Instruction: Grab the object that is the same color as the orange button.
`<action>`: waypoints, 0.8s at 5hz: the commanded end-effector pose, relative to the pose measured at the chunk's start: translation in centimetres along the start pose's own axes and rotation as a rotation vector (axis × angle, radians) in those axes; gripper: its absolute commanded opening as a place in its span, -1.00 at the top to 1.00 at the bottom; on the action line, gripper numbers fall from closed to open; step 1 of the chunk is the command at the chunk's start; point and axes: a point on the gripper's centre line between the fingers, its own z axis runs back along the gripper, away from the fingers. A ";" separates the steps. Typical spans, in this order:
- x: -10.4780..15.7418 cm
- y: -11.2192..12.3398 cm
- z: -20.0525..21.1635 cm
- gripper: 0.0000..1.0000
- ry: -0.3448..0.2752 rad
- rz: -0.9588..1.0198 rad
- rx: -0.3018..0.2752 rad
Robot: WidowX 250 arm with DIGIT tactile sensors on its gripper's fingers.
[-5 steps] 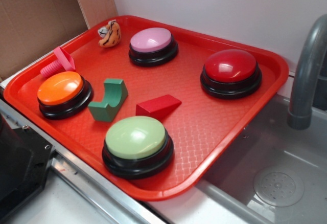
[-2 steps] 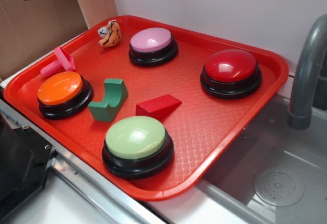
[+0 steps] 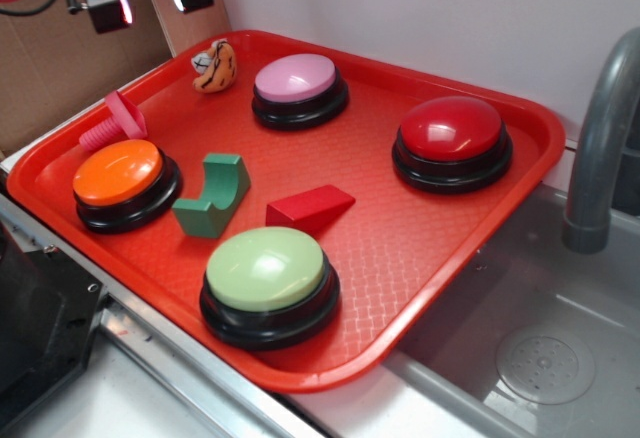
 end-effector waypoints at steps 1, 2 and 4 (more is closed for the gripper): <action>1.9 -1.1 -1.3 -1.00 -0.063 -0.071 -0.051; 1.9 -2.0 -2.6 -1.00 -0.054 -0.095 -0.056; 0.9 -1.6 -6.2 -1.00 0.014 -0.117 -0.043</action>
